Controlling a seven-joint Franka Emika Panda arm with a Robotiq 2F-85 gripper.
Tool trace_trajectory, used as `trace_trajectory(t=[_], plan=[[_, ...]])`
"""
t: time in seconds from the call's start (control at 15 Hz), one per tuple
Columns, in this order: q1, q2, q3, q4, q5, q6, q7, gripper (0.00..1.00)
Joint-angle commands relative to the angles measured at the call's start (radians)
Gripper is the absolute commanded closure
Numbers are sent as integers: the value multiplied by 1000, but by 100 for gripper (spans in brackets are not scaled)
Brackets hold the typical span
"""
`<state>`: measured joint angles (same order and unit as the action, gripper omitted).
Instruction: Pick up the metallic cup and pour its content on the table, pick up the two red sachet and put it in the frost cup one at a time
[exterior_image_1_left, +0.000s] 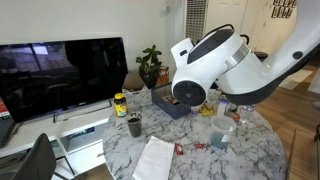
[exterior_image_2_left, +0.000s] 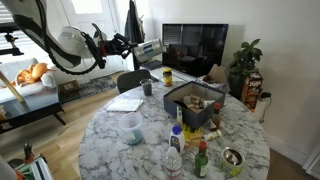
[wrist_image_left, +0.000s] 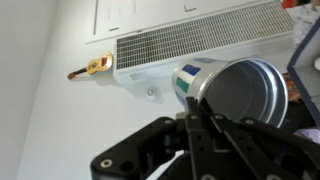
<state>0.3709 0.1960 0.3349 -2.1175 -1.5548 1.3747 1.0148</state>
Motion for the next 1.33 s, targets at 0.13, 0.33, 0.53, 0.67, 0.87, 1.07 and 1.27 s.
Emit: trace_trajectory(t=[0.13,0.33,0.53,0.67,0.87,1.07,1.27], plan=[[-75,-101,-10,-37,99,368,-42,99],[-113,-123,-38,-46,137,584,-62,99],[-150,-127,-71,-55,176,803,-83,99],[-173,-122,-94,-61,212,943,-115,99],[-206,-105,-126,-74,310,1126,-199,99],[-229,-93,-148,-100,505,1222,-361,99],[-225,-84,-147,-78,458,1194,-320,95]])
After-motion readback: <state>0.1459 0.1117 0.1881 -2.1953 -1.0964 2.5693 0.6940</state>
